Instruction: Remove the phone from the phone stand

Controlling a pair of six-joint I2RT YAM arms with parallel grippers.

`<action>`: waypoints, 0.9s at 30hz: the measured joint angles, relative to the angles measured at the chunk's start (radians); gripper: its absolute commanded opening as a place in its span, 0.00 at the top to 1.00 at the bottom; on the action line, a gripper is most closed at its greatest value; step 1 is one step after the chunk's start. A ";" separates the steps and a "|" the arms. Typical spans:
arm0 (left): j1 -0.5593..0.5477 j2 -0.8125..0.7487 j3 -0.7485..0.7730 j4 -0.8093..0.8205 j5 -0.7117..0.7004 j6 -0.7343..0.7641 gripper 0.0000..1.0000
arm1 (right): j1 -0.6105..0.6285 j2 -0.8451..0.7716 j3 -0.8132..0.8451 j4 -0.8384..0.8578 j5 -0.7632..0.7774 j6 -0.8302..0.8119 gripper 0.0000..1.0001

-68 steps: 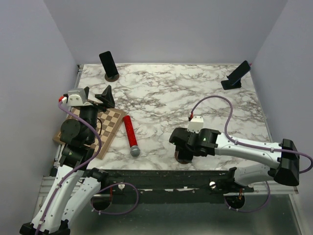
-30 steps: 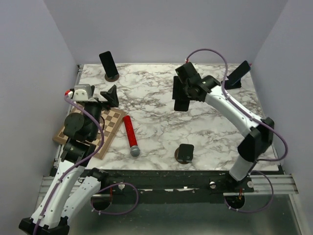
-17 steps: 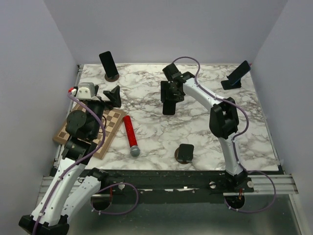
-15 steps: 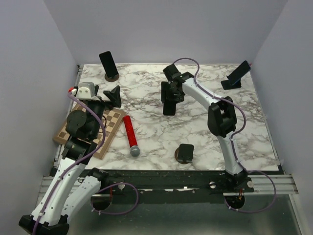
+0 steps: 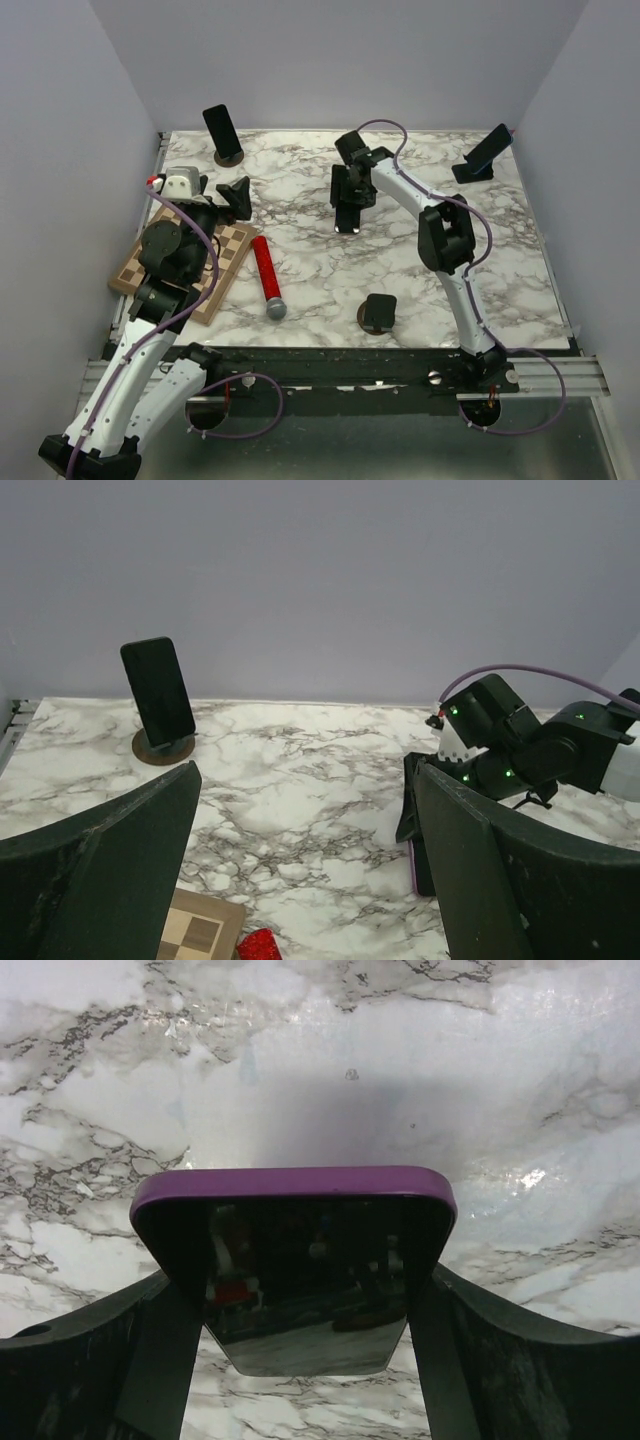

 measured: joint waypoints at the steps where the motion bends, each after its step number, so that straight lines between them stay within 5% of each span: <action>1: 0.000 0.000 0.000 -0.001 0.000 -0.002 0.05 | 0.000 0.007 0.008 0.002 0.003 0.008 0.56; 7: 0.000 0.011 0.003 -0.004 0.009 -0.011 0.05 | 0.000 0.042 0.023 0.019 0.024 0.050 0.46; 16: -0.001 0.021 0.010 -0.011 0.016 -0.016 0.06 | 0.000 0.045 0.026 0.031 0.043 0.074 0.18; 27: -0.001 0.043 0.010 -0.020 0.032 -0.030 0.06 | 0.000 0.051 0.041 0.030 0.043 0.073 0.07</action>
